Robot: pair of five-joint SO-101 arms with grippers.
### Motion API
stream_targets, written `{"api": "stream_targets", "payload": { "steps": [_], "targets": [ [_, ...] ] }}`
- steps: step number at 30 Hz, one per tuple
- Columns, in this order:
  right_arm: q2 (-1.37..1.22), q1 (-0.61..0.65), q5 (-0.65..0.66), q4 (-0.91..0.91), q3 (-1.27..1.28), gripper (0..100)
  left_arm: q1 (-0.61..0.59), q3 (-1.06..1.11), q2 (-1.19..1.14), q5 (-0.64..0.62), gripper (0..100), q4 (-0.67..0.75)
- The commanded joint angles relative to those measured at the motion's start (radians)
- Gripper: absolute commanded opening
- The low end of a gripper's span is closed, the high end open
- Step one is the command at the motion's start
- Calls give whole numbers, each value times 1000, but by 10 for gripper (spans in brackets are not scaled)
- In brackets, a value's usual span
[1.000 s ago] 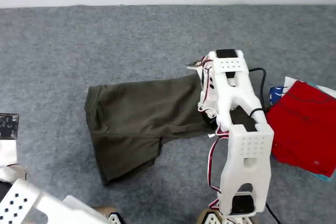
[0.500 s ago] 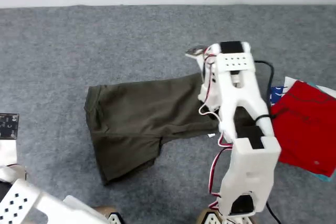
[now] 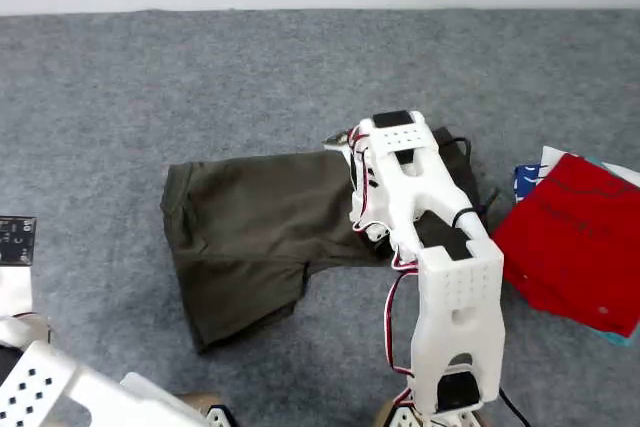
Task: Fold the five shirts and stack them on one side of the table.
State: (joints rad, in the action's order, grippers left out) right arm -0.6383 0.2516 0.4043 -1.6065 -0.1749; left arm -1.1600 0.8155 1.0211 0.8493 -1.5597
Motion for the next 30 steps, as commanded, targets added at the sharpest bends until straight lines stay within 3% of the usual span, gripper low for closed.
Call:
{"api": "stream_targets", "payload": {
  "steps": [1,11,17,26,30],
  "targets": [
    [81,10,-2,38,110,9,-5,-38,15,3,14,11],
    [530,48,-9,64,307,9,-5,-38,15,2,14,11],
    [581,97,-41,205,388,9,-5,-39,15,-38,14,12],
    [590,329,-75,213,391,12,-109,-25,91,-52,14,18],
    [590,467,-71,185,390,139,-109,47,123,-51,14,20]
  ]
}}
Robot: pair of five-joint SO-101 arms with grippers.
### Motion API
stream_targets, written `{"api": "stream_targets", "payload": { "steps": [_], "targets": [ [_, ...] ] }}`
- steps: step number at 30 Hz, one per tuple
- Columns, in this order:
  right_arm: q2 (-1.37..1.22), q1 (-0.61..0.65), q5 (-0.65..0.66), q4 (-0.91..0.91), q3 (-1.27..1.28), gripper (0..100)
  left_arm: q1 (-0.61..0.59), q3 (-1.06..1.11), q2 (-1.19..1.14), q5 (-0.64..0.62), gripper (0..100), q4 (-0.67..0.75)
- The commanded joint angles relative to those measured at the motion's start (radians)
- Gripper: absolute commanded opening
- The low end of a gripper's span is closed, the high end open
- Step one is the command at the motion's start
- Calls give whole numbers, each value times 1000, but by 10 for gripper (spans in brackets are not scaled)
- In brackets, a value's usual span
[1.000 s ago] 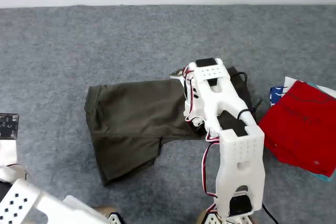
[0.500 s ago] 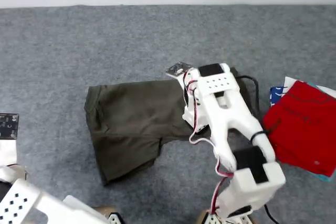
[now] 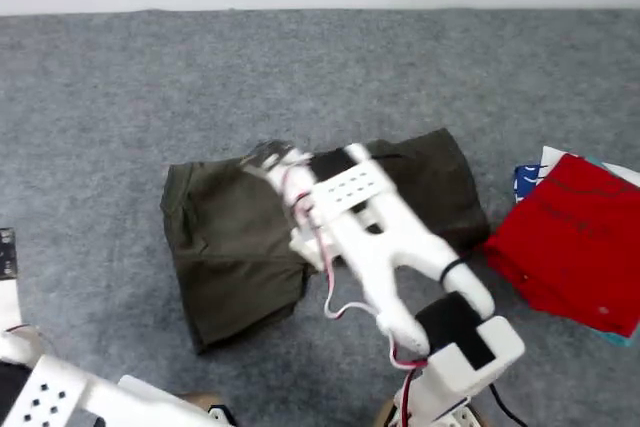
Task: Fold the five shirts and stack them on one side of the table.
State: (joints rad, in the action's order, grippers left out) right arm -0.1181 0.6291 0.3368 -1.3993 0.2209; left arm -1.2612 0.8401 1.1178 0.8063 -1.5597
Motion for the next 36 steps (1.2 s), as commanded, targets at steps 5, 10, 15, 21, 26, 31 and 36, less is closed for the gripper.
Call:
{"api": "stream_targets", "payload": {
  "steps": [5,10,15,21,26,31,36],
  "targets": [
    [70,286,3,-16,-12,165,12,104,57,-8,14,52],
    [59,453,-3,27,-11,165,17,117,92,-8,14,75],
    [27,483,2,137,-8,168,12,117,115,-9,14,69],
    [-147,479,-2,200,-12,284,17,117,120,-11,14,54],
    [-259,481,3,214,-17,258,12,116,120,-11,14,54],
    [-315,475,-2,176,-97,109,12,114,120,-11,15,54],
    [-321,421,-44,177,-169,17,12,114,120,-11,15,54]
  ]
}}
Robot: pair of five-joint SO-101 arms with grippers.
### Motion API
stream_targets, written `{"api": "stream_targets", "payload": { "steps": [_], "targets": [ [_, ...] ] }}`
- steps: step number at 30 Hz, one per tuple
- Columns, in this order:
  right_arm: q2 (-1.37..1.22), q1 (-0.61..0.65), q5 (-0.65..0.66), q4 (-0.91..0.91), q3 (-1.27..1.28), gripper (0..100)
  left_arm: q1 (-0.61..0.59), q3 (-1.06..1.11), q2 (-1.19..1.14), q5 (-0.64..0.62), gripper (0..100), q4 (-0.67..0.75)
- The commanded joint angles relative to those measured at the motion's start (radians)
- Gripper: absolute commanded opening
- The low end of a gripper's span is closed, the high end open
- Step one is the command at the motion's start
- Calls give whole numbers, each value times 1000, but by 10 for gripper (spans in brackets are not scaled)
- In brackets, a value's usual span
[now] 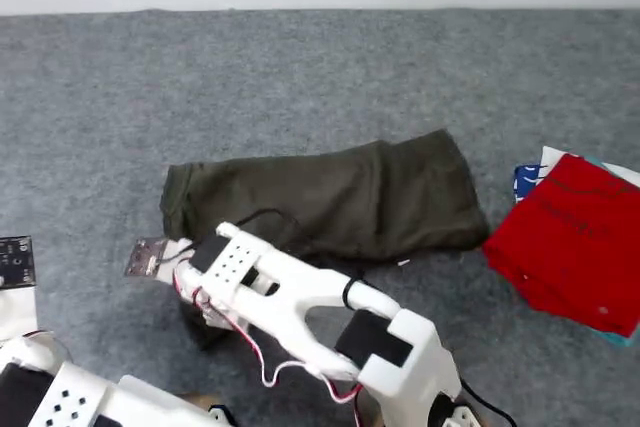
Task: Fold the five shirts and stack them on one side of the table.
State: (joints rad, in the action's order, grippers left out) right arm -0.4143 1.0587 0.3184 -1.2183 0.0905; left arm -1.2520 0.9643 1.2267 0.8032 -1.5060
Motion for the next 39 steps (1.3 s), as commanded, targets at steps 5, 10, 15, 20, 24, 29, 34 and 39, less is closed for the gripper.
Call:
{"api": "stream_targets", "payload": {
  "steps": [5,10,15,20,24,29,34,39],
  "targets": [
    [-25,-62,-29,-90,-170,10,5,-8,11,-8,15,0],
    [-25,-116,-28,-199,-356,10,8,-8,11,-8,15,0],
    [-35,-180,6,-209,-485,10,8,-8,11,-8,15,0],
    [-36,-236,44,-168,-516,15,8,-7,11,-8,15,0],
    [-70,-288,44,-125,-525,104,8,-7,11,-8,15,0],
    [-165,-371,44,-62,-554,286,8,-7,11,-8,15,0],
    [-249,-429,44,-114,-712,262,5,-7,11,-6,15,0],
    [-257,-372,43,-306,-919,212,8,-7,11,-6,15,0]
  ]
}}
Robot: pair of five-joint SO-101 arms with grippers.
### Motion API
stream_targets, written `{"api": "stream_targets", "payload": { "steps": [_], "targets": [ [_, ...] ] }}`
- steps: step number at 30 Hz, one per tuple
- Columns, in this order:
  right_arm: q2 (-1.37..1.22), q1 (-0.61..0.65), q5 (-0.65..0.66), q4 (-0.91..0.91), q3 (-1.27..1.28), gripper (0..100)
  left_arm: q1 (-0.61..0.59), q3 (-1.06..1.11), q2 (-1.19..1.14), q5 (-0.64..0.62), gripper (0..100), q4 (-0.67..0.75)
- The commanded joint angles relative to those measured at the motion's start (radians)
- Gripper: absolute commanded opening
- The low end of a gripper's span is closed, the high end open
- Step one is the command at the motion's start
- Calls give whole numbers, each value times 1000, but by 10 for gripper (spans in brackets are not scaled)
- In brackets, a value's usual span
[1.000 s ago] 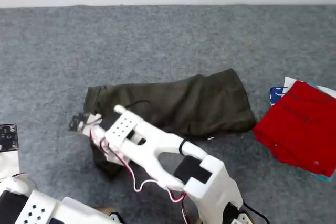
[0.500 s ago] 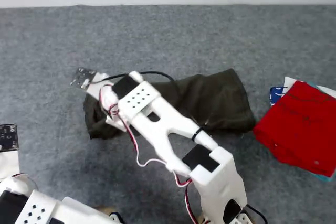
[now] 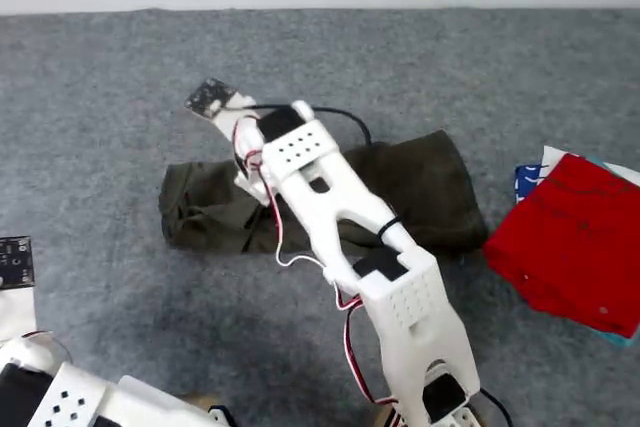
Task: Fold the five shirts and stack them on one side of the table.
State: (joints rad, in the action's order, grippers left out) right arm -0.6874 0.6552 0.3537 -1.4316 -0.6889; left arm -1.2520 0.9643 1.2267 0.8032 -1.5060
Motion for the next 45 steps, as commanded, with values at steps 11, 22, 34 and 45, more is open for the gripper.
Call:
{"api": "stream_targets", "payload": {
  "steps": [11,22,34,45],
  "targets": [
    [22,255,-2,-366,-230,8,8,-5,11,-6,15,0],
    [-131,183,94,-134,-141,10,5,18,11,-8,15,0],
    [-176,84,249,-7,-431,10,8,31,11,-8,15,0],
    [-173,217,78,-367,-479,14,8,31,11,-8,15,2]
  ]
}}
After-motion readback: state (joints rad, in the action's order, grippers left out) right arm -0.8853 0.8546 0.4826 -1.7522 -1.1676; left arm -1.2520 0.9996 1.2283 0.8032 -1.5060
